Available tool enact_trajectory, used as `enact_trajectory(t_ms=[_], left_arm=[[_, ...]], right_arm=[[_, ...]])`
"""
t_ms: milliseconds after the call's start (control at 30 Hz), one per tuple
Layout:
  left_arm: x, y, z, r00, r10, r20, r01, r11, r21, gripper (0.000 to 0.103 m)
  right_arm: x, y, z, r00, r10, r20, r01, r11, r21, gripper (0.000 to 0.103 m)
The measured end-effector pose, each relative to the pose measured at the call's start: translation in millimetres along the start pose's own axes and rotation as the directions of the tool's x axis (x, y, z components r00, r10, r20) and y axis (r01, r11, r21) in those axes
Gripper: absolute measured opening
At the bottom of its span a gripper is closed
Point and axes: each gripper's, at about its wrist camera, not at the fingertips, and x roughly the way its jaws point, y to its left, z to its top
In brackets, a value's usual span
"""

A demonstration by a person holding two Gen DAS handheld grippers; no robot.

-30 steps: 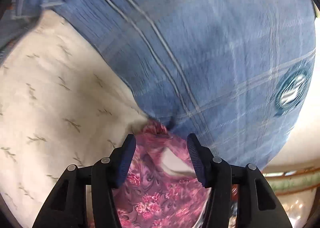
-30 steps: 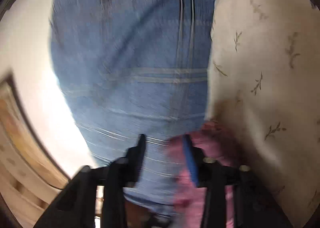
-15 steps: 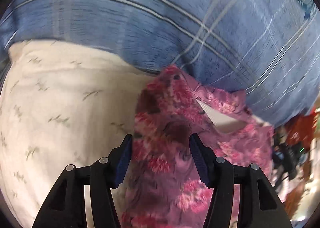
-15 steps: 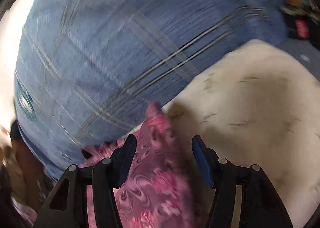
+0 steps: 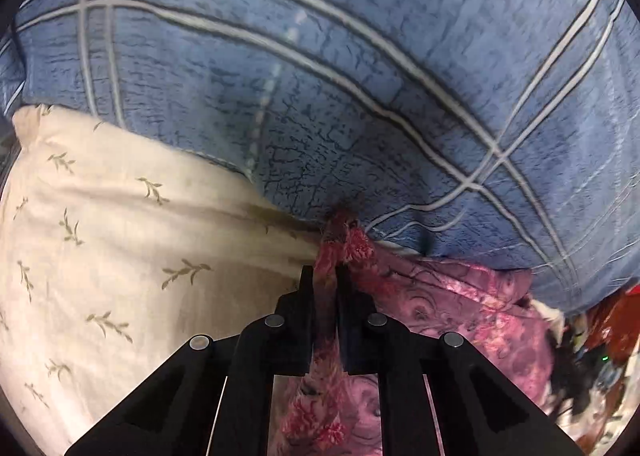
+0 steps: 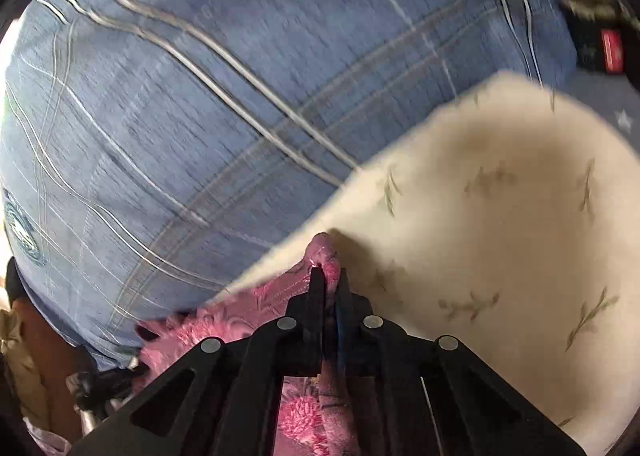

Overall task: Fold small clothes
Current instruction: 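Open both grippers and lay the folded shirt flat on the pillow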

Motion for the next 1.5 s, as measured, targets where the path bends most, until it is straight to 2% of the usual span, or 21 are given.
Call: enact_trajectory(t_ms=[167,267,333,400,433,467,500,533,667,767,833,867,933,1067,1133,1167,1233,1300,1400,1433,1500], left_arm=[[-20.4,11.8,-16.0,0.998,-0.062,-0.014,0.062,0.998,-0.012,0.01],[-37.1,7.5,-45.7,0.995,-0.101,-0.007,0.101,0.993,0.058,0.013],[-43.1,-0.5,-70.1,0.993,-0.121,0.008,0.119,0.986,0.113,0.03],[-39.9,-6.7,-101.8,0.996,-0.076,0.04,0.069,0.986,0.154,0.036],[-32.2,-9.6,-108.6,0.999,-0.038,0.032,0.032,0.985,0.167,0.035],[-20.9,-11.0,-116.1,1.0,0.006,-0.003,-0.005,0.985,0.173,0.035],[-18.1,-13.0,-119.0,1.0,0.019,-0.004,-0.019,0.985,0.172,0.032],[-25.3,-16.4,-126.0,1.0,0.021,0.014,-0.023,0.984,0.174,0.032],[-59.2,-30.9,-159.1,0.995,-0.079,0.068,0.064,0.979,0.192,0.035],[-87.6,-6.0,-188.9,0.993,-0.081,0.086,0.063,0.977,0.202,0.046],[-70.1,0.4,-207.1,0.998,-0.057,0.04,0.048,0.979,0.198,0.045],[-54.8,9.2,-213.1,0.999,-0.031,-0.016,0.034,0.983,0.182,0.043],[-69.1,11.1,-219.7,0.999,-0.005,0.036,-0.003,0.981,0.196,0.036],[-95.0,19.8,-225.5,0.985,-0.175,-0.001,0.174,0.979,0.108,0.04],[-96.1,25.0,-229.2,0.985,-0.172,0.011,0.17,0.981,0.092,0.056],[-88.5,30.7,-232.2,0.989,-0.148,-0.001,0.147,0.986,0.077,0.056],[-69.7,40.1,-235.4,0.988,-0.141,-0.06,0.144,0.988,0.055,0.055],[-70.0,41.3,-238.7,0.986,-0.166,-0.02,0.167,0.984,0.064,0.056],[-68.3,44.6,-236.7,0.983,-0.183,-0.029,0.184,0.983,0.018,0.056],[-71.4,48.8,-236.2,0.981,-0.193,-0.031,0.193,0.981,0.004,0.056],[-73.0,54.7,-236.7,0.975,-0.219,-0.028,0.219,0.976,-0.021,0.056]], right_arm=[[-36.8,9.5,-11.3,0.994,0.032,0.1,-0.03,0.999,-0.025,0.01],[-63.6,29.6,-36.0,0.98,0.164,0.111,-0.148,0.98,-0.135,0.011],[-68.7,38.8,-60.1,0.976,0.208,0.07,-0.192,0.965,-0.18,0.019],[-50.0,39.8,-76.0,0.99,0.143,0.001,-0.14,0.972,-0.187,0.03],[-35.4,35.3,-84.7,0.998,0.038,-0.044,-0.046,0.98,-0.194,0.027],[-31.9,28.7,-90.2,0.999,-0.007,-0.048,-0.003,0.979,-0.203,0.014],[-41.1,27.6,-91.8,1.0,-0.012,-0.014,0.009,0.979,-0.202,0.009],[-56.3,25.5,-91.6,1.0,0.011,-0.005,-0.012,0.988,-0.156,0.013],[-113.3,22.0,-104.5,0.991,0.104,0.089,-0.087,0.98,-0.178,0.02],[-115.1,14.5,-135.9,0.997,0.037,0.065,-0.022,0.975,-0.221,0.028],[-100.3,-4.8,-157.0,0.999,-0.04,-0.001,0.039,0.976,-0.215,0.024],[-110.2,-9.2,-161.5,0.998,-0.01,0.055,0.022,0.973,-0.229,0.018],[-117.9,-7.7,-160.8,0.998,-0.034,0.047,0.043,0.978,-0.205,0.018],[-152.8,7.3,-170.9,0.992,-0.016,0.124,0.048,0.966,-0.256,0.025],[-147.4,8.1,-178.6,0.99,-0.085,0.11,0.113,0.951,-0.287,0.037],[-133.2,5.1,-185.4,0.983,-0.164,0.08,0.181,0.932,-0.315,0.039],[-128.3,12.8,-200.2,0.971,-0.18,0.156,0.229,0.888,-0.399,0.041],[-121.4,24.8,-210.2,0.957,-0.228,0.181,0.287,0.842,-0.457,0.053],[-108.6,42.1,-219.8,0.936,-0.291,0.197,0.351,0.786,-0.509,0.075],[-103.5,47.7,-221.6,0.924,-0.321,0.209,0.383,0.764,-0.52,0.076],[-102.4,50.0,-218.2,0.915,-0.342,0.215,0.404,0.771,-0.493,0.082]])
